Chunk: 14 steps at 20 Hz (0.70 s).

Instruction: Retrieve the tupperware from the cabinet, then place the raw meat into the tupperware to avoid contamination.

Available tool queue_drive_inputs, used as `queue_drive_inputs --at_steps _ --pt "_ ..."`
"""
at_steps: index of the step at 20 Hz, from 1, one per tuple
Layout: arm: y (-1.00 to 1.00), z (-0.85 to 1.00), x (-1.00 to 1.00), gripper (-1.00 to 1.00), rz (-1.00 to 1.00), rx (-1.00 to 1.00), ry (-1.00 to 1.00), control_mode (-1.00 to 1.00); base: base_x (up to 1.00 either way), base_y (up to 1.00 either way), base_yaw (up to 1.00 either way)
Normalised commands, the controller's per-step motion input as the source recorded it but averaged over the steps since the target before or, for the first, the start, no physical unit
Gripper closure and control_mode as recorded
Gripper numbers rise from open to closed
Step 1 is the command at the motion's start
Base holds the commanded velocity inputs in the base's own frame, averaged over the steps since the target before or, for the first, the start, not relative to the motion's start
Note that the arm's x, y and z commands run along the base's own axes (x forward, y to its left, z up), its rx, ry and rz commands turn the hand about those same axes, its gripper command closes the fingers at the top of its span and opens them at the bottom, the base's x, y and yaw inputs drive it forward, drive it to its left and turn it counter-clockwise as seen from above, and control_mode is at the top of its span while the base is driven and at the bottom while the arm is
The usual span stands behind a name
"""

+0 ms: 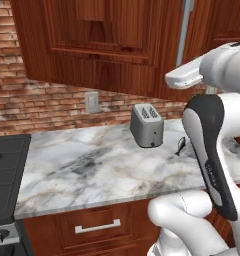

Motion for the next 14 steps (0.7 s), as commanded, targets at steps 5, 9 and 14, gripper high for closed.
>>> queue_drive_inputs --at_steps 5,9,14 --pt "-0.86 0.10 -0.34 -1.00 0.05 0.00 -0.03 -1.00 0.00 0.00 0.00" --pt "-0.90 0.00 -0.07 -1.00 0.06 0.00 -0.03 -1.00 0.00 0.00 0.00" --pt "-0.79 0.08 0.05 -1.00 0.12 -0.03 -0.07 -1.00 0.00 0.00 0.00"
